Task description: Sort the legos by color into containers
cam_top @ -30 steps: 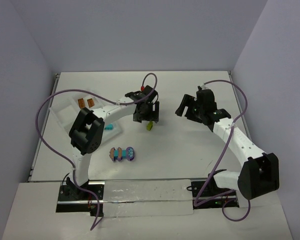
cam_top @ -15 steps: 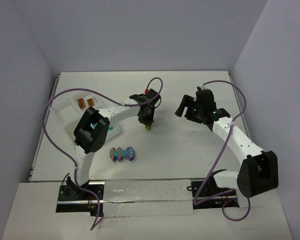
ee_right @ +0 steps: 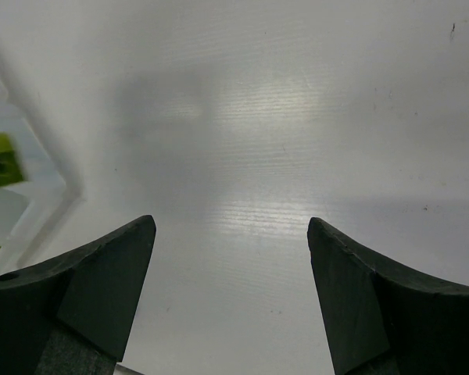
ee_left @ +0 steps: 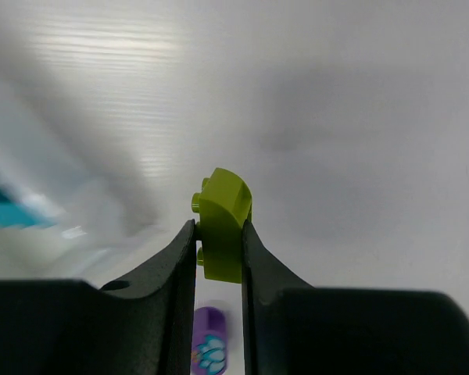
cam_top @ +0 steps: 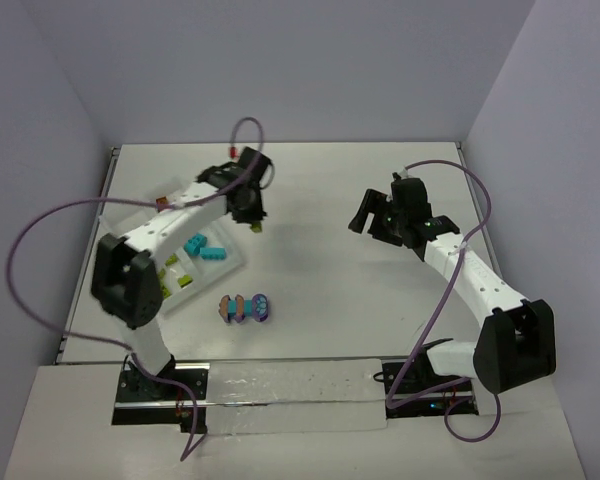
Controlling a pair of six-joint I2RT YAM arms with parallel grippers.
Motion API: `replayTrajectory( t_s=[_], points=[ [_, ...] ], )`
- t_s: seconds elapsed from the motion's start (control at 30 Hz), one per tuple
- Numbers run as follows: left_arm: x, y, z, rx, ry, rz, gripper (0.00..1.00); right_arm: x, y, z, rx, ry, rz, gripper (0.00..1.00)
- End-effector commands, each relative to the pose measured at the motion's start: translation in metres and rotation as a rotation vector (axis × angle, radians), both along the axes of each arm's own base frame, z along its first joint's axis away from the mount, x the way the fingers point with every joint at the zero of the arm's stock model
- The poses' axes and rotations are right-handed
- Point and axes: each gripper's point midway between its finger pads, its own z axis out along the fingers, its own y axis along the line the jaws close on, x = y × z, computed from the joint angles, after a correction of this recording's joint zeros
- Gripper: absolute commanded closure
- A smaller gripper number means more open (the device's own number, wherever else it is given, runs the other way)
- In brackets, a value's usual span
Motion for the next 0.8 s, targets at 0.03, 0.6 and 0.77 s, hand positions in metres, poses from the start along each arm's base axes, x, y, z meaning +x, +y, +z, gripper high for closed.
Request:
replayTrajectory(
  t_s=[0.03, 0.6, 0.77],
  points=[
    [-0.004, 0.140, 0.067, 0.036, -0.124, 0.408, 1.00, 0.022, 0.008, 0.020, 0.038, -0.080, 0.015, 0.14],
    [-0.069, 0.295, 0.014, 0.009, 0.007, 0.932, 0.55, 0.042, 0.026, 0.024, 0.091, -0.088, 0.062, 0.15],
    [-0.065, 0.285, 0.017, -0.046, -0.018, 0.875, 0.12, 0.039, 0.024, 0.022, 0.090, -0.086, 0.057, 0.14]
  ],
)
